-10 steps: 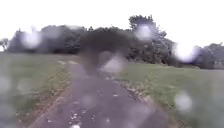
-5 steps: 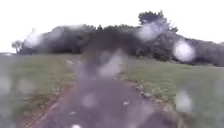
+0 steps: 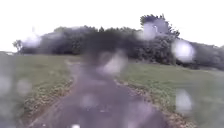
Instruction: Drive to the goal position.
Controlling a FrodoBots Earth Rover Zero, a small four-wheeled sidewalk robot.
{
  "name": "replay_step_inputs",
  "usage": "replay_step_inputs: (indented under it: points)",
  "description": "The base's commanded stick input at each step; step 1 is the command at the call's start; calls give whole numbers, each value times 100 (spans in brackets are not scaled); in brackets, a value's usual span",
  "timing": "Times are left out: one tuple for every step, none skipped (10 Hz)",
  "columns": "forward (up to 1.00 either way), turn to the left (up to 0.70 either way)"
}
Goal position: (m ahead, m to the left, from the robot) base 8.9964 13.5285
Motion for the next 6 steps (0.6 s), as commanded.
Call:
replay_step_inputs:
  points:
    - [85, 0]
    - [85, 0]
    - [85, 0]
    - [85, 0]
    - [85, 20]
    - [85, 27]
